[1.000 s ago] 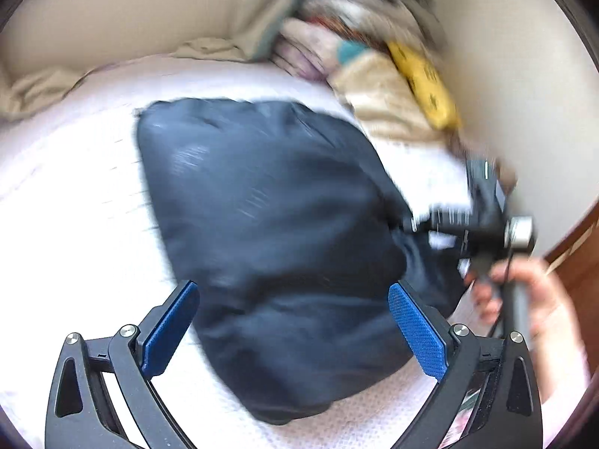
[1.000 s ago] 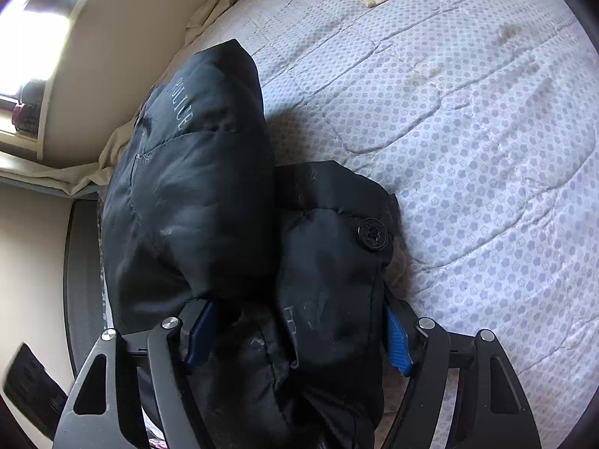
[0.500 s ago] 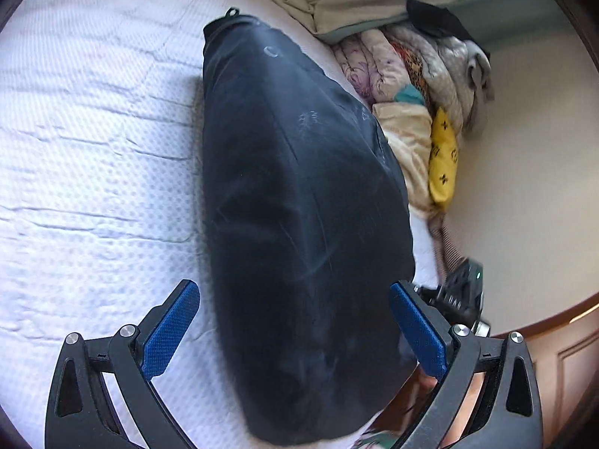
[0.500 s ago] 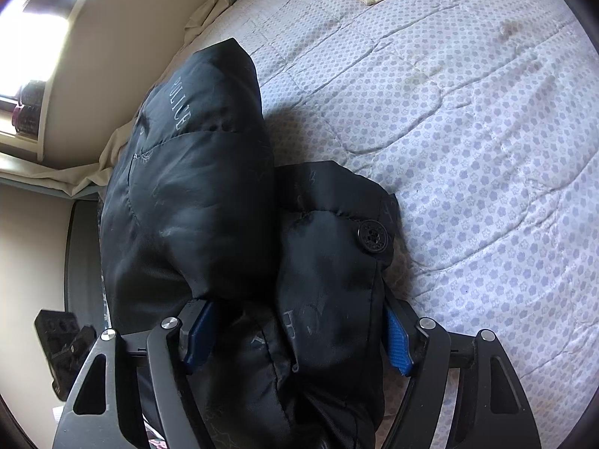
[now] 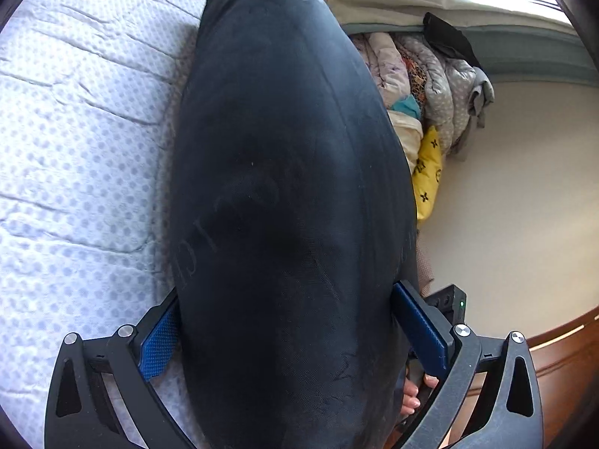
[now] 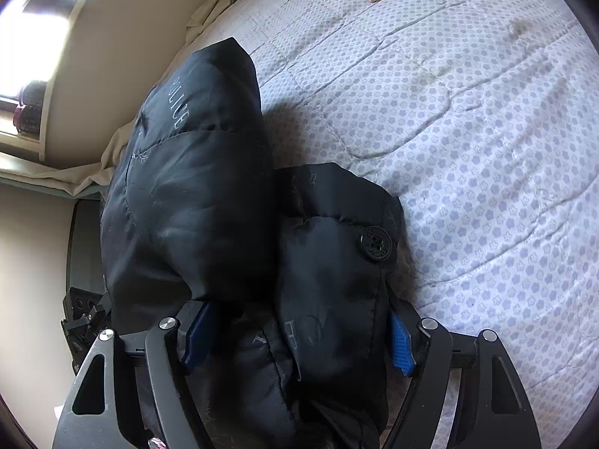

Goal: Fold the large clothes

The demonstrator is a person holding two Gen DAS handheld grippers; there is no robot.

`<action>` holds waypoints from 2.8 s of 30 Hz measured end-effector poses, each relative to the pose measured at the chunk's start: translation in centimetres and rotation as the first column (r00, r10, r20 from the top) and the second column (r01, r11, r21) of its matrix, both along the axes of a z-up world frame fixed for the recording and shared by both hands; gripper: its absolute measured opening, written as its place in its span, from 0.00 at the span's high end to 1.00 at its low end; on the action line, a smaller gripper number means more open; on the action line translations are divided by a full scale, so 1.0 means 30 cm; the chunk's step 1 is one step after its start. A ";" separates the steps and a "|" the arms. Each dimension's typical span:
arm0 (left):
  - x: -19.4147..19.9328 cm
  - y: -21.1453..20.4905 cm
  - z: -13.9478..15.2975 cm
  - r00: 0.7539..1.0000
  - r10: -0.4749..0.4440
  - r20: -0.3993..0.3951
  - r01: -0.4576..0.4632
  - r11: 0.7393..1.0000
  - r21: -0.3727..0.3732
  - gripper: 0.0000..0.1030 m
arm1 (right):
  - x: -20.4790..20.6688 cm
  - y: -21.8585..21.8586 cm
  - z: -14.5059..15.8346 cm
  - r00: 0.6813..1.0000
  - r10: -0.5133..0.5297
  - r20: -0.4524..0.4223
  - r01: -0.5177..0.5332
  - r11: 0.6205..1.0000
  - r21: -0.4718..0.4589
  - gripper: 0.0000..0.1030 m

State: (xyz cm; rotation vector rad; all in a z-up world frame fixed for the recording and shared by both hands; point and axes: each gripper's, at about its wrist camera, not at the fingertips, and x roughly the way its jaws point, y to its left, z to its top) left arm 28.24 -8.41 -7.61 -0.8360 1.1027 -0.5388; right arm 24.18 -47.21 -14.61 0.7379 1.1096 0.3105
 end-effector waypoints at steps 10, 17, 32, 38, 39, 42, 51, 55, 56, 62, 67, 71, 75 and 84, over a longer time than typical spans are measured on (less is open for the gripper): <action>-0.019 0.002 0.057 0.996 -0.019 0.083 0.020 1.000 -0.018 0.32 | 0.009 0.006 -0.032 1.000 -0.018 -0.002 0.019 0.979 0.202 0.57; -0.036 0.009 0.142 0.986 -0.041 0.163 0.053 0.996 -0.066 0.36 | 0.006 0.011 -0.021 0.999 -0.009 0.033 -0.002 0.952 0.307 0.67; -0.121 0.359 0.340 0.960 0.054 0.274 -0.035 0.997 -0.072 0.36 | 0.054 0.389 0.154 0.976 0.146 0.162 -0.191 0.930 0.315 0.67; -0.178 0.586 0.291 0.957 0.159 0.243 -0.143 0.986 -0.083 0.36 | 0.097 0.647 0.165 0.959 0.232 0.164 -0.272 0.918 0.287 0.67; -0.185 0.632 0.270 0.955 0.183 0.232 -0.167 0.982 -0.088 0.36 | 0.101 0.691 0.169 0.956 0.242 0.167 -0.281 0.917 0.283 0.67; -0.192 0.718 0.221 0.953 0.228 0.201 -0.216 0.973 -0.080 0.34 | 0.126 0.781 0.172 0.950 0.259 0.177 -0.299 0.919 0.257 0.67; -0.196 0.820 0.174 0.933 0.349 0.083 -0.358 0.924 0.134 0.15 | 0.172 0.941 0.143 0.954 0.273 0.122 -0.289 0.948 0.137 0.44; -0.265 0.793 0.290 0.902 0.382 0.199 -0.429 0.841 0.329 0.14 | 0.180 0.947 0.121 0.962 0.264 0.075 -0.272 0.953 0.135 0.36; -0.289 0.764 0.329 0.896 0.373 0.240 -0.440 0.812 0.383 0.14 | 0.180 0.946 0.120 0.963 0.259 0.069 -0.266 0.954 0.135 0.34; -0.413 0.473 0.397 0.916 0.160 0.367 -0.361 0.729 0.582 0.10 | 0.182 0.966 0.145 0.969 0.238 0.064 -0.244 0.963 0.114 0.29; -0.430 0.278 0.300 0.941 0.065 0.332 -0.300 0.613 0.731 0.07 | 0.117 0.916 0.161 0.970 0.227 0.082 -0.233 0.970 0.074 0.27; -0.417 0.281 0.236 0.953 0.063 0.296 -0.278 0.572 0.772 0.02 | 0.075 0.920 0.255 0.966 0.216 0.141 -0.215 0.976 -0.022 0.26; -0.430 0.324 0.202 0.957 0.092 0.275 -0.276 0.583 0.764 0.00 | -0.032 0.932 0.399 0.923 0.224 0.312 -0.133 0.948 -0.288 0.26; -0.454 0.311 0.195 0.955 0.079 0.286 -0.280 0.560 0.780 0.00 | -0.168 1.071 0.427 0.797 0.453 0.400 -0.183 0.812 -0.555 0.70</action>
